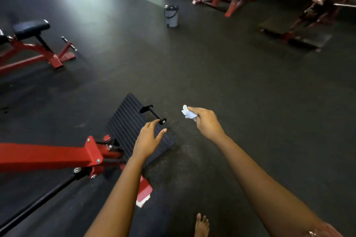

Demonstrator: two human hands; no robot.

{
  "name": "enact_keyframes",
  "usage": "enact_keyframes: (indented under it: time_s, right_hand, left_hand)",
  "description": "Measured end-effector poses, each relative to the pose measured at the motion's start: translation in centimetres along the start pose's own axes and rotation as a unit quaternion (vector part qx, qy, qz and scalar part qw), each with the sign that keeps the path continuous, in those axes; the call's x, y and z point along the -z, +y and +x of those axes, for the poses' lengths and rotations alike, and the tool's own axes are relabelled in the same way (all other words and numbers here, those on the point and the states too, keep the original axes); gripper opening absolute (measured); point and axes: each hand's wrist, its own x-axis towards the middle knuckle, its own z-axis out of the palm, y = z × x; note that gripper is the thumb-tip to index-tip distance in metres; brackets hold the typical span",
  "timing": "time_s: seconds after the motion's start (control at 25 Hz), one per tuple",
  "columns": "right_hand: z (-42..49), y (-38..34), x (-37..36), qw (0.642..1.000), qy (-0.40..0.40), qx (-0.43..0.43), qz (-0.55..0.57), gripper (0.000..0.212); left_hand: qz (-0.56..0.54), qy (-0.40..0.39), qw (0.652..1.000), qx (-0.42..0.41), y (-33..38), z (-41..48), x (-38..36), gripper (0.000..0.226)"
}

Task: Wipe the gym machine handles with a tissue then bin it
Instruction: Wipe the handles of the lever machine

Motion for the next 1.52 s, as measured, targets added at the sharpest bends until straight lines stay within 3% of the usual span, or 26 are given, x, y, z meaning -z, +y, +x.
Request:
enact_keyframes:
  time_s: [0.24,0.52,0.76,1.0,1.16,1.52]
  right_hand:
    - [8.1,4.8,4.7,0.998,-0.039,0.034,0.023,0.037]
    - [25.7,8.1,6.5,0.987,-0.087,0.137,0.009,0.047]
    - [43.1,5.9,6.9,0.952,-0.198,0.233,0.014,0.034]
    - [56.1,1.2,2.1,0.906,-0.276,0.319,0.032,0.041]
    - [63.6,-4.4,-2.7,0.856,-0.339,0.389,0.043,0.047]
    - [76.8,-20.6,-16.0,0.708,-0.459,0.531,0.080,0.033]
  left_hand:
    - [0.026,0.033,0.999,0.034,3.5,6.5,-1.9,0.056]
    - [0.096,0.105,0.987,0.076,5.0,21.6,-1.7,0.056]
    - [0.112,0.146,0.966,0.184,5.1,34.7,0.7,0.056]
    - [0.155,0.213,0.929,0.261,2.5,41.8,5.8,0.056]
    - [0.182,0.269,0.888,0.326,-1.2,45.4,9.9,0.059]
    - [0.177,0.378,0.704,0.575,-8.3,51.5,18.9,0.066]
